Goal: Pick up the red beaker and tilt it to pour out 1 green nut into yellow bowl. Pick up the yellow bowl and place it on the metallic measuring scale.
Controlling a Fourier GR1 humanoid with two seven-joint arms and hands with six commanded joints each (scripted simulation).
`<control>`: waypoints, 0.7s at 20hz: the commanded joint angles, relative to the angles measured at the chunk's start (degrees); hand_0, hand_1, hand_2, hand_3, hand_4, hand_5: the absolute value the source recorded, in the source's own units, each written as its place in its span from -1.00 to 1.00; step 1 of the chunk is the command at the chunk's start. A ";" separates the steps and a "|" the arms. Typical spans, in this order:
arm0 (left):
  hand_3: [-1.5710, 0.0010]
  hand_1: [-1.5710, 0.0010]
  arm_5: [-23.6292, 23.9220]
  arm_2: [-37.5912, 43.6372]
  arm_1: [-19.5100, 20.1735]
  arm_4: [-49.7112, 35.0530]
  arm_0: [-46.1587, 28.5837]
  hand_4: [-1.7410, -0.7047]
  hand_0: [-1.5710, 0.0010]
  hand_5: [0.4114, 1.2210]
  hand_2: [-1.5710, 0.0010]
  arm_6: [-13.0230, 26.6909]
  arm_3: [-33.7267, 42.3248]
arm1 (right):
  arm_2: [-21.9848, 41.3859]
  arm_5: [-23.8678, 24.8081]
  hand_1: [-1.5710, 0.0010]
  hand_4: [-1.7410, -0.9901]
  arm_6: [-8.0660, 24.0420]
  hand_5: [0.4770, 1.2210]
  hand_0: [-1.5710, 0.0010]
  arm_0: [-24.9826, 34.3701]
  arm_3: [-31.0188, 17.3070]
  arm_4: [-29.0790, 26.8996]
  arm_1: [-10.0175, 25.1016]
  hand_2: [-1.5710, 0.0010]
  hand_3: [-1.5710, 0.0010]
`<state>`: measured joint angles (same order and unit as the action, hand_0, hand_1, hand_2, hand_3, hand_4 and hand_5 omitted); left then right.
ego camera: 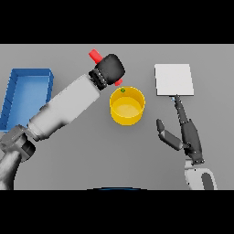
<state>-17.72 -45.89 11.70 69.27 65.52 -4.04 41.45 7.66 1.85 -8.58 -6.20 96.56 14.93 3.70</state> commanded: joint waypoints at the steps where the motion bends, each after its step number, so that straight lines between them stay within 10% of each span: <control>1: -1.00 -1.00 0.23 -0.84 0.04 0.94 0.04 -0.96 -1.00 1.00 -1.00 -0.20 -0.12 | -0.26 -0.11 1.00 0.80 0.05 -0.41 1.00 0.60 -0.06 -0.65 -0.18 1.00 1.00; 14: -1.00 -1.00 3.05 -10.33 -4.27 12.79 4.89 -0.98 -1.00 1.00 -1.00 -1.76 -5.25 | 0.33 1.49 1.00 0.77 -0.86 -0.47 1.00 0.58 -0.45 1.23 -0.93 1.00 1.00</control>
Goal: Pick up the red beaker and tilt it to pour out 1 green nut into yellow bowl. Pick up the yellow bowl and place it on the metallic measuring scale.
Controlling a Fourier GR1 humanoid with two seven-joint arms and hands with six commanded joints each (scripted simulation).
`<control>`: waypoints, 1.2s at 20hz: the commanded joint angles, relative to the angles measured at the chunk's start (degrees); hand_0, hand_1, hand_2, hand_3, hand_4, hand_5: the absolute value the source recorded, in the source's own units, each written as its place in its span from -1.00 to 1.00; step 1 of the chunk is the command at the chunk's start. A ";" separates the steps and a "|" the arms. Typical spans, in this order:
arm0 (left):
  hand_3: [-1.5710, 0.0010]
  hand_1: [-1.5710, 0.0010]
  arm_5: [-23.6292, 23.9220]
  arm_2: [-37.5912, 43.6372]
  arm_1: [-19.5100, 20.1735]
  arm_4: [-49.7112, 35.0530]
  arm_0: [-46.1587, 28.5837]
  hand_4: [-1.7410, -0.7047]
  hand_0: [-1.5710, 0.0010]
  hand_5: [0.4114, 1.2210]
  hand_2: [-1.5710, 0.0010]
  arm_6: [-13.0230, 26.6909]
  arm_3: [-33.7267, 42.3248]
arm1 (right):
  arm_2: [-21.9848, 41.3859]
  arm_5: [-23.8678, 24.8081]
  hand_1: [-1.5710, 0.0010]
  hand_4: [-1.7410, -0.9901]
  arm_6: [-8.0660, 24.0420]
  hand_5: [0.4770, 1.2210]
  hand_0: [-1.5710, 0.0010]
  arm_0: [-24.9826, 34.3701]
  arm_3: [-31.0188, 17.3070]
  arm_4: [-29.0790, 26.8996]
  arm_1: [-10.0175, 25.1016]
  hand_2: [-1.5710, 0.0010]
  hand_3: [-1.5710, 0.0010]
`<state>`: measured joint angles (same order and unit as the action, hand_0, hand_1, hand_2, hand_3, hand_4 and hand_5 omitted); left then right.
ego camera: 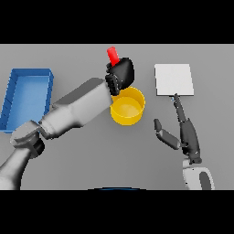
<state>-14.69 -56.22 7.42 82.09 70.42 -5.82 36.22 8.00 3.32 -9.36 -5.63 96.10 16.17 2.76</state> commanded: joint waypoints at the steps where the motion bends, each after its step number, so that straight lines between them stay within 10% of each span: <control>1: -1.00 -1.00 -0.34 -1.16 -0.37 1.13 0.67 -0.98 -1.00 1.00 -1.00 -0.50 -0.26 | -0.40 -0.22 1.00 0.78 -0.05 -0.47 1.00 0.35 -0.46 -0.50 0.21 1.00 1.00; 14: -1.00 -1.00 -0.75 3.27 0.05 1.99 13.57 -0.97 -1.00 1.00 -1.00 -5.67 -7.52 | 0.08 1.12 1.00 0.91 -0.28 -0.45 1.00 0.21 0.25 1.38 0.22 1.00 1.00; 16: -0.30 -1.00 -0.73 7.44 2.16 -0.11 16.31 -0.98 -1.00 1.00 -1.00 -4.63 -9.91 | -0.31 0.79 1.00 0.90 0.74 -0.45 1.00 1.31 -0.55 0.86 0.42 1.00 1.00; 24: -0.84 -1.00 1.09 31.65 11.09 -17.44 20.56 -0.99 -1.00 1.00 -1.00 4.10 -19.82 | 0.05 0.49 1.00 0.96 0.22 -0.49 1.00 1.82 -1.06 0.05 -0.41 1.00 1.00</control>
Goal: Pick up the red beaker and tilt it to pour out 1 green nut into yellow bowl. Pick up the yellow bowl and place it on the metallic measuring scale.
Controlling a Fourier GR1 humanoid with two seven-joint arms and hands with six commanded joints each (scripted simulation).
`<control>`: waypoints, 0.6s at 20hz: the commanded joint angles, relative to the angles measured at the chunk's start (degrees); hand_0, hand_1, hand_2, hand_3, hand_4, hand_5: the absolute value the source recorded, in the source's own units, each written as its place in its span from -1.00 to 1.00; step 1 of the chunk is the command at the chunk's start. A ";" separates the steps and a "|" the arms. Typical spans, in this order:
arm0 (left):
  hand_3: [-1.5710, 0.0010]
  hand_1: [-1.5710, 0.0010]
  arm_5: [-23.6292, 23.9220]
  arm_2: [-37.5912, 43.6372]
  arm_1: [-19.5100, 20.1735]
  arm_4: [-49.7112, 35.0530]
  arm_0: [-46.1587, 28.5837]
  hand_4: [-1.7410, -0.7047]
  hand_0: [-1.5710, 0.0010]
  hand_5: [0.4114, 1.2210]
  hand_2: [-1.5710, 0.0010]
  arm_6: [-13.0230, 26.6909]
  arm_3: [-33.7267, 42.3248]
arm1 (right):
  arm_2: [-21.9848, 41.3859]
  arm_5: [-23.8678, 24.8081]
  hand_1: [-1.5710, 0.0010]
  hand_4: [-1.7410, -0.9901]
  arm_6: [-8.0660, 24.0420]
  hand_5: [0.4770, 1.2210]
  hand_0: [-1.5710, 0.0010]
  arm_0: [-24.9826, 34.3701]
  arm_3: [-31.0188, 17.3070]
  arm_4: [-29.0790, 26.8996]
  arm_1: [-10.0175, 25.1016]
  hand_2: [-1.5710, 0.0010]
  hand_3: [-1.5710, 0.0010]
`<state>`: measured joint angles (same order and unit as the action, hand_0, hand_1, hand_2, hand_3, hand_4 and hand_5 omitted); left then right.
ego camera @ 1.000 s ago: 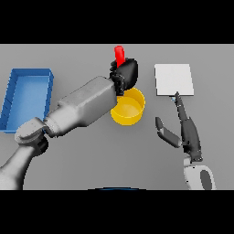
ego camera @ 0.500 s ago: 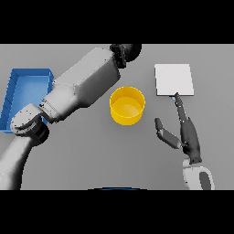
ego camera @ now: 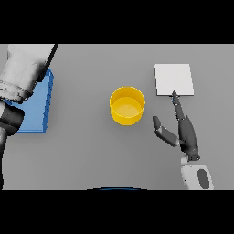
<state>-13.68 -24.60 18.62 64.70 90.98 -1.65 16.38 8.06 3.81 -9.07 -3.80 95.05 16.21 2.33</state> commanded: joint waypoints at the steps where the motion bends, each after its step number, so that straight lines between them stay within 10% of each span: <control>1: -0.84 -1.00 1.22 2.91 1.64 -2.32 -0.57 -0.99 -1.00 1.00 -1.00 1.52 -0.85 | -0.05 -0.13 1.00 0.96 -0.07 -0.48 1.00 0.20 0.01 -0.48 -0.25 1.00 1.00; 12: -0.86 -1.00 15.70 25.48 13.01 -25.45 -22.14 -1.00 -1.00 1.00 -1.00 15.58 4.84 | 0.03 0.05 1.00 0.85 0.56 -0.53 1.00 0.37 -0.25 -0.05 0.29 1.00 1.00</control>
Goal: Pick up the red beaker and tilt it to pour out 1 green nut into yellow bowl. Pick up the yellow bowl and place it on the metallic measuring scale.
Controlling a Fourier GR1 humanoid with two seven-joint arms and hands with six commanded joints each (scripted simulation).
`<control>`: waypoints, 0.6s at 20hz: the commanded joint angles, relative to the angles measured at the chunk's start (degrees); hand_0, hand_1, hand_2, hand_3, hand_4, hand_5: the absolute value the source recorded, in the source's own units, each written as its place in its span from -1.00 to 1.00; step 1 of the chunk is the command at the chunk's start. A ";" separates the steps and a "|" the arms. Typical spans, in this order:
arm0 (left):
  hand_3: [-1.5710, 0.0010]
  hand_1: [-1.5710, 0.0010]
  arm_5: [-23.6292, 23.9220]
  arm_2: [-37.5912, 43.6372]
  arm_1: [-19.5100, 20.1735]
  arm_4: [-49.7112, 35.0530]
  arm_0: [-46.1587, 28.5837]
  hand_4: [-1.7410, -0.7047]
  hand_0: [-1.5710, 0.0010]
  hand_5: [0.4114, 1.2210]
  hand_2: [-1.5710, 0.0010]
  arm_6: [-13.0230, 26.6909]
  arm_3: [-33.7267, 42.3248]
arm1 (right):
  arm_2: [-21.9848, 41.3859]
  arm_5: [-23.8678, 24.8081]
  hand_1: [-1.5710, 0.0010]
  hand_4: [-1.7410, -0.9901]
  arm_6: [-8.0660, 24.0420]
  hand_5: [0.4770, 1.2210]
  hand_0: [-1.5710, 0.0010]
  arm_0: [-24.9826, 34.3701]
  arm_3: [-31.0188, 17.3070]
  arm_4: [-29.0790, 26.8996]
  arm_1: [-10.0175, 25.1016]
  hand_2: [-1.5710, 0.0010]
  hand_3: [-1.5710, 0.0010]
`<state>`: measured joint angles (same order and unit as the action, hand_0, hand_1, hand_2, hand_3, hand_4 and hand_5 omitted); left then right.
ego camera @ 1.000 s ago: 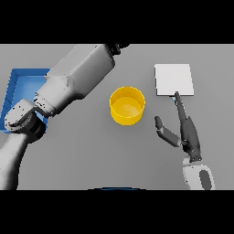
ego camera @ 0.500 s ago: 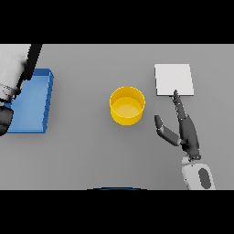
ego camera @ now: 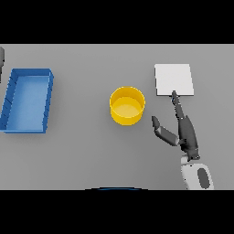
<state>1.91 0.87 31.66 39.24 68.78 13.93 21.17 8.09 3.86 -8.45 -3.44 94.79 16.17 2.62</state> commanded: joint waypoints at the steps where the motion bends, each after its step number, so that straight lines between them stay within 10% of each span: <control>1: -0.87 -1.00 0.81 1.52 -0.31 -2.17 -2.78 -1.00 -1.00 1.00 -1.00 1.52 2.17 | -0.08 0.17 1.00 0.85 0.51 -0.53 1.00 0.53 0.14 0.41 0.36 1.00 1.00; 12: -0.85 -1.00 5.33 5.54 -5.73 -12.53 -30.10 -1.00 -1.00 1.00 -1.00 13.81 35.09 | 0.15 0.02 1.00 0.93 -0.06 -0.55 1.00 -0.36 -0.24 1.01 0.82 1.00 1.00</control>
<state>7.11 6.39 25.89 26.65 38.64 27.64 56.22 8.24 3.87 -8.53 -3.81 94.55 17.18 3.44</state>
